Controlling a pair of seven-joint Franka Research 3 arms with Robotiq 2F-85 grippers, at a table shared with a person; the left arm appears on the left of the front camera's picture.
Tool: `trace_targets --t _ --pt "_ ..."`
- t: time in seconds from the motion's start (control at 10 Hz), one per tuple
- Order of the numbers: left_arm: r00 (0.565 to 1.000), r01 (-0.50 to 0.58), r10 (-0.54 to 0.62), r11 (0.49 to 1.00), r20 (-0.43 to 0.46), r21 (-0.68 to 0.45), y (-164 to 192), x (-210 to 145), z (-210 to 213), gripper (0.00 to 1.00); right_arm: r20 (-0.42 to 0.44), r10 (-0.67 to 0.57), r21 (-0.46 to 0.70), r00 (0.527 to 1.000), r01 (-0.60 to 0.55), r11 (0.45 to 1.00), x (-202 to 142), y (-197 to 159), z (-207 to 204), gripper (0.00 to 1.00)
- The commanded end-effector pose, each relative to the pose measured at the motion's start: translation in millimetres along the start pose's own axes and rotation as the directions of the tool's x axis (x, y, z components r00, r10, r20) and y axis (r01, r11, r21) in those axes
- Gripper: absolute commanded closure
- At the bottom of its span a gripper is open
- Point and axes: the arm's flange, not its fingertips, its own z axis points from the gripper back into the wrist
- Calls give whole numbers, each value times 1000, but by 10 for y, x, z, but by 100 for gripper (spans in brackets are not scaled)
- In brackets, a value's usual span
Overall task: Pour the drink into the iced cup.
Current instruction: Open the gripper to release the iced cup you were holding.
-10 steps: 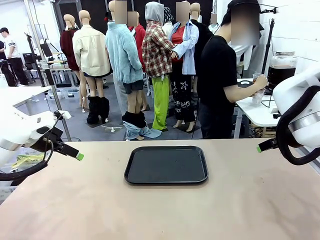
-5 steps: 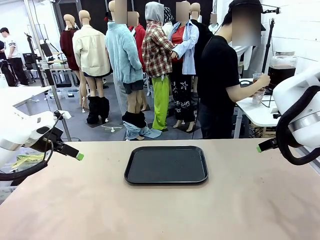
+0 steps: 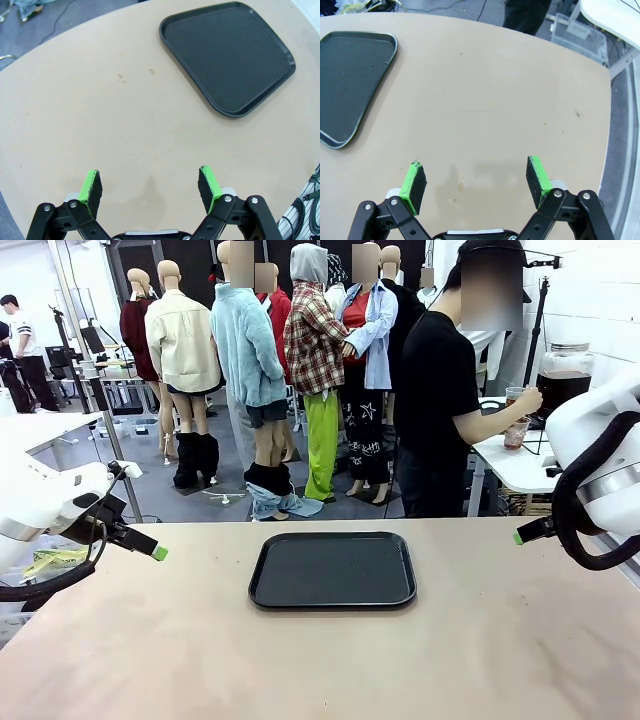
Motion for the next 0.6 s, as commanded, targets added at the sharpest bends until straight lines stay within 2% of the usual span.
trace_targets --t 0.0,0.5 --pt "1000 3 -3 1000 -1 6 31 -4 17 0 11 2 3 1000 -2 1000 -36 6 -15 0" --pt "1000 3 -3 1000 -1 6 31 -4 17 0 11 2 3 1000 -2 1000 -36 6 -15 0"
